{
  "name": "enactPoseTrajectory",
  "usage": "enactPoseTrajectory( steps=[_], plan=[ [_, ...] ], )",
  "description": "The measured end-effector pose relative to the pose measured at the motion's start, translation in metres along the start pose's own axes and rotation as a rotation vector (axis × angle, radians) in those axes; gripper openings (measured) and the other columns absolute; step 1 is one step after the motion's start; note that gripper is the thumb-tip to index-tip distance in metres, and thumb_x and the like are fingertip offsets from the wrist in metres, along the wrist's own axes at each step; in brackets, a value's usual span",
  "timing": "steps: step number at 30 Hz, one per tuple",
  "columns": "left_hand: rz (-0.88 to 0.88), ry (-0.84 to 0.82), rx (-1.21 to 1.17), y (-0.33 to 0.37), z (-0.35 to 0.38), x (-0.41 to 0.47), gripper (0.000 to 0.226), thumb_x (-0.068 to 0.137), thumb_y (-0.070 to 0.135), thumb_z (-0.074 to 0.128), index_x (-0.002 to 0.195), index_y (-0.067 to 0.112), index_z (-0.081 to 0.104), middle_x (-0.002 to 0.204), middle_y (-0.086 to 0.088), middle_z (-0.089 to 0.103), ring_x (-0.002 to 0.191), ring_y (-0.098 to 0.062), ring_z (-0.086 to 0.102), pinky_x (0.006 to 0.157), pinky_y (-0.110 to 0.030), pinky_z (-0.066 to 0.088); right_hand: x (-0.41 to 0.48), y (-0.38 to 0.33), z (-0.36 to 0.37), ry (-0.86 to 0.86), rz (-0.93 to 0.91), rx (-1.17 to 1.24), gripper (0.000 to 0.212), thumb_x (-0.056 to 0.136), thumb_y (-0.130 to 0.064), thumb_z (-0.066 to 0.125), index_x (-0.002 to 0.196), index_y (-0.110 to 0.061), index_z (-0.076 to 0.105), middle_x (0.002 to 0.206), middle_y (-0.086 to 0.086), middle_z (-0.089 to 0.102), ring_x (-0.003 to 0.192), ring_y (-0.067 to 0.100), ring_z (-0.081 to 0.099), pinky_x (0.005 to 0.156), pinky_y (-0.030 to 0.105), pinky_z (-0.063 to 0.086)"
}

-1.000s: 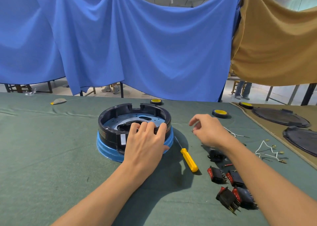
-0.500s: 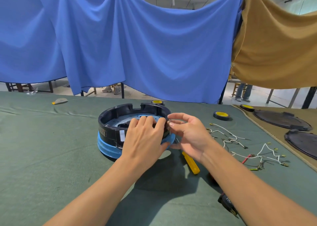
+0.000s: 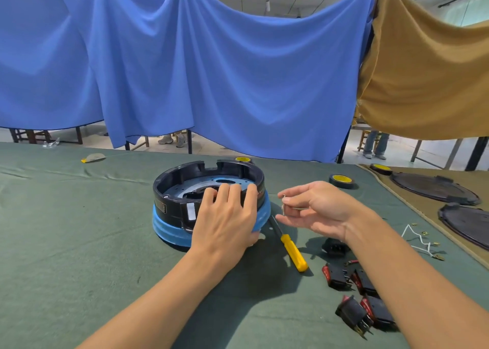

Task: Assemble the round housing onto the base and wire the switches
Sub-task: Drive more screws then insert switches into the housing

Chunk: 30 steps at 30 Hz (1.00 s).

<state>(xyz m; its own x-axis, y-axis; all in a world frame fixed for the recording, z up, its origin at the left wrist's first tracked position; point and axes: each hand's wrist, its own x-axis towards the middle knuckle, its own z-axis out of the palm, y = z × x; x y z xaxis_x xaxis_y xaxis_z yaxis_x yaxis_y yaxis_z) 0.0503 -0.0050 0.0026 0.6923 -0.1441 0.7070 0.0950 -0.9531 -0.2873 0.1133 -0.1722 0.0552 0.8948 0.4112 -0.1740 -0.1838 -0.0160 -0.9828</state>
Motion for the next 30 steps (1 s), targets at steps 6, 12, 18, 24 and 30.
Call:
enactPoseTrajectory(
  steps=[6, 12, 18, 24, 30],
  plan=[
    [-0.163, 0.111, -0.081, -0.017, -0.014, 0.022, 0.081, 0.05, 0.051, 0.088, 0.112, 0.004, 0.065, 0.081, -0.011, 0.063, 0.074, -0.033, 0.059, 0.066, -0.039, 0.045, -0.005, -0.017, -0.01, 0.055, -0.13, 0.108, 0.011, 0.086, 0.008, 0.061, 0.086, -0.003, 0.063, 0.072, 0.009, 0.064, 0.065, 0.022, 0.065, 0.071, 0.036, 0.06],
    [-0.507, 0.198, -0.453, -0.036, -0.044, 0.052, 0.079, 0.061, 0.062, 0.077, 0.124, 0.019, 0.056, 0.1, -0.003, 0.065, 0.094, -0.029, 0.059, 0.079, -0.039, 0.041, -0.012, -0.029, -0.003, 0.102, -0.291, 0.05, 0.007, 0.087, 0.006, 0.061, 0.089, 0.0, 0.061, 0.073, 0.014, 0.065, 0.069, 0.025, 0.065, 0.081, 0.043, 0.059],
    [-0.833, 0.292, -1.022, -0.061, -0.07, 0.064, 0.076, 0.045, 0.069, 0.074, 0.108, 0.027, 0.064, 0.082, 0.017, 0.067, 0.086, -0.017, 0.066, 0.081, -0.038, 0.054, -0.017, -0.036, 0.009, 0.159, -0.465, -0.041, 0.01, 0.088, 0.007, 0.059, 0.084, -0.003, 0.059, 0.07, 0.011, 0.065, 0.064, 0.021, 0.064, 0.074, 0.038, 0.06],
    [-0.971, 0.216, -1.479, -0.071, -0.075, 0.061, 0.042, 0.054, 0.052, 0.086, 0.074, 0.017, 0.073, 0.08, -0.011, 0.075, 0.062, -0.021, 0.068, 0.063, -0.043, 0.06, -0.021, -0.041, 0.013, 0.189, -0.559, -0.09, 0.011, 0.085, 0.004, 0.064, 0.078, -0.004, 0.062, 0.065, 0.007, 0.067, 0.063, 0.02, 0.066, 0.07, 0.035, 0.059],
    [-1.077, 0.064, -1.769, -0.066, -0.071, 0.059, 0.04, 0.067, 0.043, 0.085, 0.04, 0.022, 0.066, 0.06, -0.003, 0.071, 0.046, -0.019, 0.063, 0.044, -0.028, 0.051, -0.029, -0.044, 0.021, 0.235, -0.711, -0.133, 0.005, 0.083, 0.001, 0.068, 0.081, -0.003, 0.065, 0.069, 0.01, 0.071, 0.068, 0.023, 0.071, 0.07, 0.031, 0.058]
  ],
)
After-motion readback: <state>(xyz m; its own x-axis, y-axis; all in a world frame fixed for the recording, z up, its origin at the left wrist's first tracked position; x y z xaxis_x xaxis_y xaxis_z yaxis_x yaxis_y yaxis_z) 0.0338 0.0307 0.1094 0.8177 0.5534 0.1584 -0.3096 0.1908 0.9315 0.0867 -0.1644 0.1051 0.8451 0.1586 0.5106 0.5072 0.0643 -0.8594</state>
